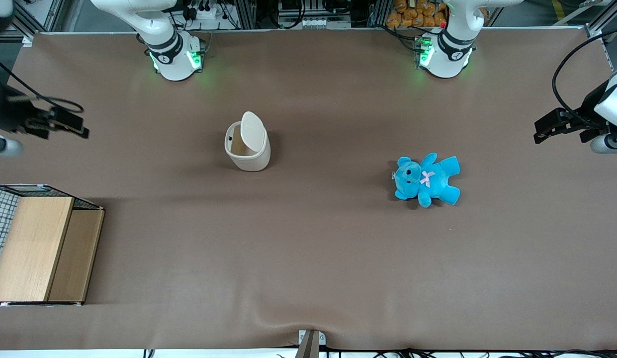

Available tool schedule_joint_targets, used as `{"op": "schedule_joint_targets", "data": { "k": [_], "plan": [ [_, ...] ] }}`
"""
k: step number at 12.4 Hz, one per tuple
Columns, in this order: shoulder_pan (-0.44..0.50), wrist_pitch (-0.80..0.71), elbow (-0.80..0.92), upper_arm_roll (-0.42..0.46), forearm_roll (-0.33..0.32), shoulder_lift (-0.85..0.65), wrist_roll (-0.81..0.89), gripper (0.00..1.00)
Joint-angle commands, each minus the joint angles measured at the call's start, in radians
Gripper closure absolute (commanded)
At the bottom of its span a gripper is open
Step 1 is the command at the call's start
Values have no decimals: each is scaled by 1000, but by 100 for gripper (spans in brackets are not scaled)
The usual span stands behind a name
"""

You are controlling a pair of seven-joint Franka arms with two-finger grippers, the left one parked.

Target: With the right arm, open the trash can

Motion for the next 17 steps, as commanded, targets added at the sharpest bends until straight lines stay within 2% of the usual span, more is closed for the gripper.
{"op": "schedule_joint_targets", "data": {
  "k": [1,3,7,13,17],
  "plan": [
    [-24,-53,58,8,-39,-22,-14,0],
    [-24,-61,78,11,-88,-27,-11,0],
    [-47,-136,78,3,-89,-69,37,0],
    [-49,-131,94,14,-78,-70,130,0],
    [-46,-125,95,9,-78,-71,121,0]
  ]
}}
